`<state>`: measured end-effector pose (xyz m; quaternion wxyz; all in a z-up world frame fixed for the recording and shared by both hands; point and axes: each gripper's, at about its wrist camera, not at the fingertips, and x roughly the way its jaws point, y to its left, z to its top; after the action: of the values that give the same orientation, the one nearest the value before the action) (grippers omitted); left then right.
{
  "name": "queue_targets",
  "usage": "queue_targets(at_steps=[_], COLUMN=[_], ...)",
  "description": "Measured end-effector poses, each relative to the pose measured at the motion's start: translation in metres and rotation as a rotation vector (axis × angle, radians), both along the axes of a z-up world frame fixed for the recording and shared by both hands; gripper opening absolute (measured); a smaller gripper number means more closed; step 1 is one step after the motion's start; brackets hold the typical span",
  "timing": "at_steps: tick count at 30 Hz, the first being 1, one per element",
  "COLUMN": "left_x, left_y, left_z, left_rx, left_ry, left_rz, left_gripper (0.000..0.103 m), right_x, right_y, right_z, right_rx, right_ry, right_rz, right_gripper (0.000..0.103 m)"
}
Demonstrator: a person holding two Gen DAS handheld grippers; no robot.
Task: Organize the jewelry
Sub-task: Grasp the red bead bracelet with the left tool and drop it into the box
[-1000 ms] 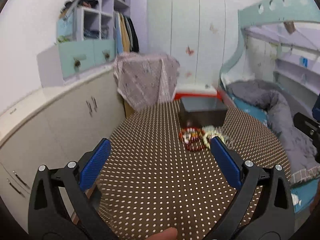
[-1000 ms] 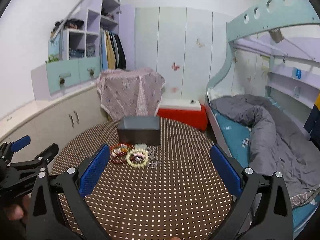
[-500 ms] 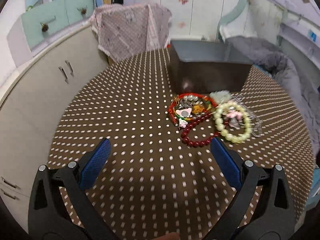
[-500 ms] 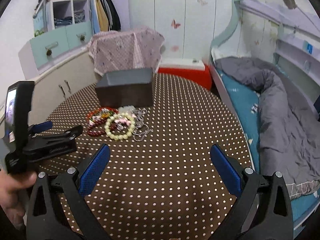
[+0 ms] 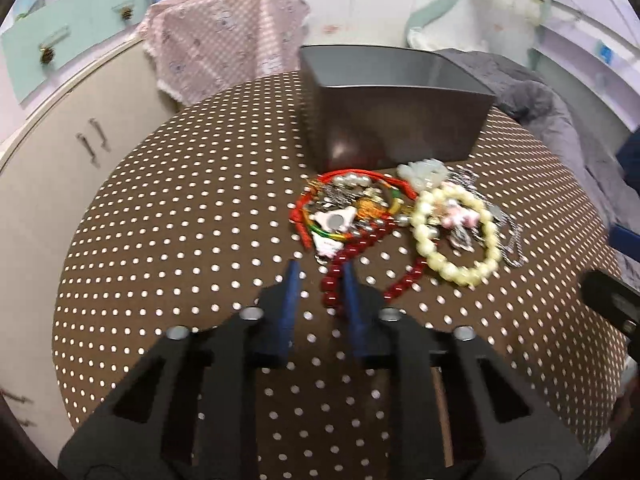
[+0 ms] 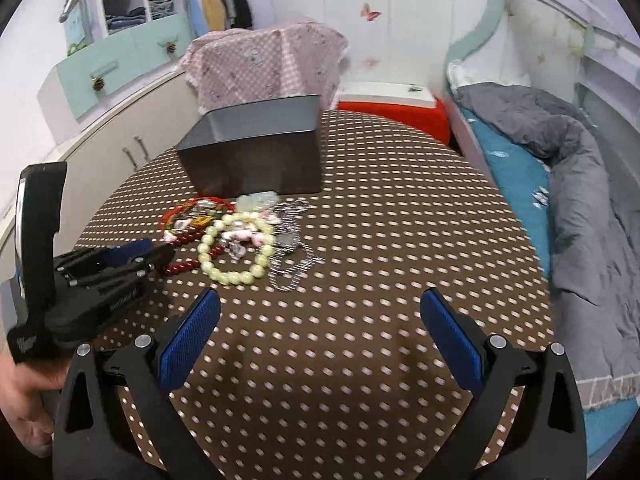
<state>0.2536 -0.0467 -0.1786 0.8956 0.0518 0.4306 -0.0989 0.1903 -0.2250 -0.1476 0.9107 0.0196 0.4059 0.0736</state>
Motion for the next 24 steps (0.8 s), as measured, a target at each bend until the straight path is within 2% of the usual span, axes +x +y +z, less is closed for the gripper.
queue_targets(at_steps=[2, 4, 5, 7, 11, 13, 14, 16, 18, 21, 24], left_x=[-0.007, -0.015, -0.015, -0.019, -0.031, -0.029, -0.030, -0.032, -0.033, -0.035, -0.037], left_y=[0.005, 0.013, 0.017, 0.026, 0.030, 0.035, 0.036, 0.037, 0.036, 0.038, 0.036], left_z=[0.001, 0.003, 0.005, 0.009, 0.016, 0.019, 0.022, 0.025, 0.032, 0.043, 0.056], left_rx=[-0.051, -0.095, -0.095, -0.099, -0.123, -0.138, -0.148, -0.156, -0.168, -0.186, -0.209], left_ry=[0.013, 0.017, 0.015, 0.009, 0.003, -0.001, -0.005, -0.017, -0.032, -0.058, -0.092], left_rz=[-0.021, -0.032, -0.033, -0.031, -0.027, -0.024, -0.025, -0.032, -0.039, -0.054, -0.072], left_gripper=[0.009, 0.008, 0.008, 0.008, 0.008, 0.008, 0.008, 0.008, 0.008, 0.008, 0.008], right_x=[0.004, 0.008, 0.011, 0.016, 0.028, 0.040, 0.040, 0.040, 0.037, 0.032, 0.031], right_y=[0.007, 0.018, 0.023, 0.034, 0.063, 0.078, 0.079, 0.074, 0.062, 0.038, 0.017], right_z=[-0.001, -0.003, -0.004, -0.007, -0.013, -0.031, -0.030, -0.029, -0.019, 0.006, 0.031], right_rx=[0.005, 0.003, 0.007, 0.016, -0.035, -0.130, -0.134, -0.121, -0.089, 0.053, 0.138], right_ry=[0.002, 0.007, 0.012, 0.012, 0.005, 0.061, 0.039, 0.058, 0.044, 0.010, -0.023], right_rz=[0.038, 0.085, 0.113, 0.169, 0.288, 0.315, 0.323, 0.316, 0.308, 0.302, 0.295], right_gripper=[0.093, 0.079, 0.076, 0.062, 0.050, 0.033, 0.029, 0.008, 0.008, 0.008, 0.008])
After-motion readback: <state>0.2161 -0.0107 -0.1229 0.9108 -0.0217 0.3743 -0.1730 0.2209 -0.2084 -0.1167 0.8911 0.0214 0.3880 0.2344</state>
